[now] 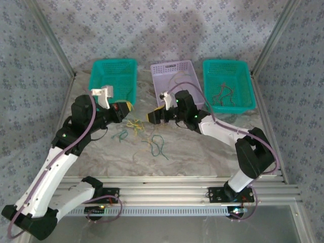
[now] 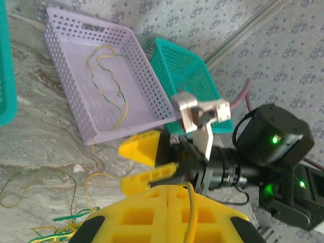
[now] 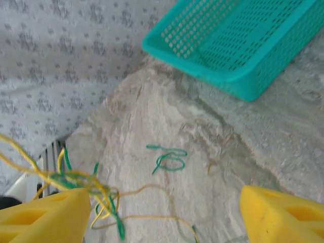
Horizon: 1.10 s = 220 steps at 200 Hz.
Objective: Untangle the cables
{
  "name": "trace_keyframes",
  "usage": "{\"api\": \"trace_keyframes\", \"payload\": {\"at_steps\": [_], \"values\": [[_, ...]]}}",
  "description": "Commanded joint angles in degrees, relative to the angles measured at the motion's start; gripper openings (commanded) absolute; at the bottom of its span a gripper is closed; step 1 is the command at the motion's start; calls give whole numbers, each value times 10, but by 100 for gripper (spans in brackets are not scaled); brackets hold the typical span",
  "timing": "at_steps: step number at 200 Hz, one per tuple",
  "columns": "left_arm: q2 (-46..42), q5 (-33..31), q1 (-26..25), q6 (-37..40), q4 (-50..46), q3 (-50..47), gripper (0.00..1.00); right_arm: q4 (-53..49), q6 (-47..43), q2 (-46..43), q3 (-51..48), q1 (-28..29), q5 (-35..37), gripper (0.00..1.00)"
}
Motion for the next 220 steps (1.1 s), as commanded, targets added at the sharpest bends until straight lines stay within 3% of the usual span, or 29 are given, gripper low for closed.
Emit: {"api": "trace_keyframes", "payload": {"at_steps": [1,34,88,144,182,220], "values": [[-13,17,-4,7,5,-4,0,86,58,20,15,1,-42,78],[-11,16,-4,9,15,-8,0,79,20,48,23,49,-73,76],[-2,15,-3,13,18,-5,0,214,50,61,-48,37,-102,75],[-2,13,-3,10,24,-12,0,216,23,71,-41,61,-68,72],[-2,13,-2,12,22,-13,0,222,25,83,-34,67,-63,56],[-2,12,-2,12,23,-14,0,234,29,84,-32,70,-52,33]]}}
